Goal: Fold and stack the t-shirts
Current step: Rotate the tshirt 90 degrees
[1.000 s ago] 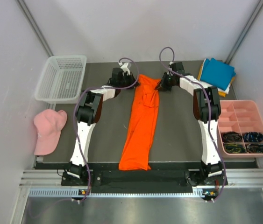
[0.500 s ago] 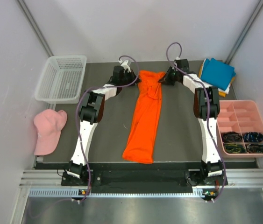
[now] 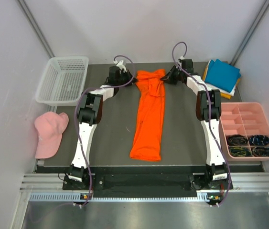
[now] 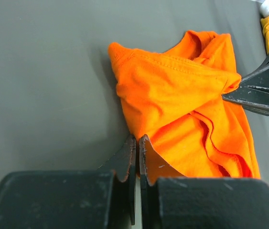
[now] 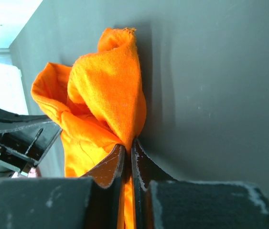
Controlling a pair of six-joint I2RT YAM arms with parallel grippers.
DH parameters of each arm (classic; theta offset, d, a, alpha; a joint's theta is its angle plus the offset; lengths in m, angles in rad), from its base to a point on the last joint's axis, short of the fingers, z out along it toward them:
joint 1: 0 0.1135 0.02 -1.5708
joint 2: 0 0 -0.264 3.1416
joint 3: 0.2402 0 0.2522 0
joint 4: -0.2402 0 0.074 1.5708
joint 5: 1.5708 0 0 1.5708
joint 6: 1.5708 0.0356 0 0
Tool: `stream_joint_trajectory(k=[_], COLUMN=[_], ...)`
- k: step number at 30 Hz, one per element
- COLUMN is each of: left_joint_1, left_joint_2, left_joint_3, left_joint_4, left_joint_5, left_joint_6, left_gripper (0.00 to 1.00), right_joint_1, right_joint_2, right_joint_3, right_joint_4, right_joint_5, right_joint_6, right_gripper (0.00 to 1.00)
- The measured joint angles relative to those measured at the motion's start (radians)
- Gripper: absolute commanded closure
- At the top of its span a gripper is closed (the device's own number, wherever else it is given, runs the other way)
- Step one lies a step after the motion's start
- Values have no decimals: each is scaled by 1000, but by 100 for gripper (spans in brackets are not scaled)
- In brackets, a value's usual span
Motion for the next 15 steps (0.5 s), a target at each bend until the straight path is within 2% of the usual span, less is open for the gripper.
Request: stream_joint_trajectory(k=[2, 3, 6, 10, 11, 12, 14, 15], left_joint_1=[2, 2, 13, 35, 43, 48, 59, 63], left_joint_2=[0, 0, 0, 2, 2, 2, 2, 1], left_joint_3=[0, 0, 0, 2, 4, 9, 13, 18], left_joint_4=[0, 0, 1, 6, 15, 17, 43, 47], left_joint_5=[1, 0, -7, -8, -10, -15, -13, -15], left_joint_6=[0, 1, 1, 6, 2, 6, 1, 13], left_gripper=[100, 100, 90, 58, 41, 31, 1, 1], right_joint_1=[0, 0, -11, -28, -31, -35, -39, -40], right_joint_2=[4, 4, 1, -20, -36, -55, -98, -121], right_joint_3=[6, 7, 14, -8, -37, -68, -138, -172], right_joint_4=[-3, -1, 29, 66, 79, 85, 98, 100], right_joint_5=[-8, -4, -6, 17, 22, 27, 41, 44], right_joint_6=[3, 2, 3, -19, -23, -28, -37, -40], right_gripper=[75, 58, 42, 40, 40, 39, 39, 39])
